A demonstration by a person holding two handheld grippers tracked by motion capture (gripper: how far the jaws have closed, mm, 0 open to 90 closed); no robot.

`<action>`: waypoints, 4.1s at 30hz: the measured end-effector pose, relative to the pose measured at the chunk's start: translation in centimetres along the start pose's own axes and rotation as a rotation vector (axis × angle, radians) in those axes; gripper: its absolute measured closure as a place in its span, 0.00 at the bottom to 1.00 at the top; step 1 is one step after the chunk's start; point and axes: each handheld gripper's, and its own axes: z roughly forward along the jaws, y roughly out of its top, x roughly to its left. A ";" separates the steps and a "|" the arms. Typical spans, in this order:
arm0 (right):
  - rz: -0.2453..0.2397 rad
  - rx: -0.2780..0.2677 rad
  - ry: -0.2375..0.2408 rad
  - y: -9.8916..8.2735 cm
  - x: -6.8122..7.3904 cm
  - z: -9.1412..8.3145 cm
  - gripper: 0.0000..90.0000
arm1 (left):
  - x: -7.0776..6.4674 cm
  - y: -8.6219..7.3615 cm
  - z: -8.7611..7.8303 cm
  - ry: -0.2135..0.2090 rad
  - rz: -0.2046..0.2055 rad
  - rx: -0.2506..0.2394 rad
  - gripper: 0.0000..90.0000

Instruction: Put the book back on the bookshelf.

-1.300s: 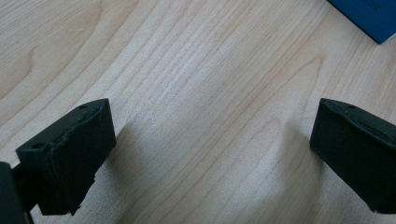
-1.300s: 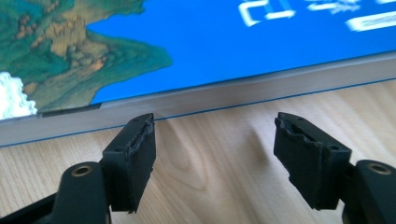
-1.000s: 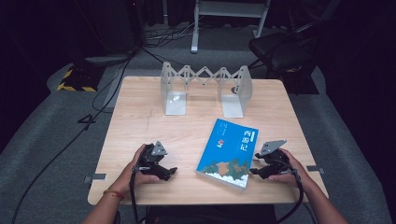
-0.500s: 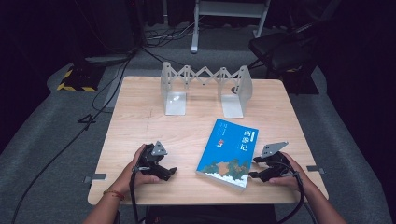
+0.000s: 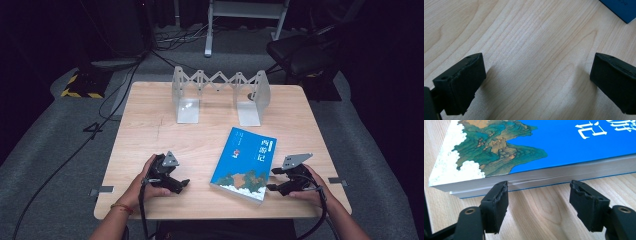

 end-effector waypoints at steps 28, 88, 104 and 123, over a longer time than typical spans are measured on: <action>0.113 -0.197 -0.002 1.9 0.2 -1.7 0.35 | -8.2 6.2 -0.6 -0.104 0.207 -0.088 0.21; -0.232 -0.212 -0.049 7.6 2.0 3.2 0.42 | -3.3 4.9 -2.5 -0.119 0.276 -0.147 0.74; -0.300 -0.207 -0.075 7.7 1.3 4.8 0.37 | -0.4 4.1 -3.3 -0.104 0.208 -0.124 0.69; -0.381 -0.224 -0.161 8.9 0.5 5.1 0.71 | 0.6 4.0 -4.3 -0.032 0.167 -0.135 0.61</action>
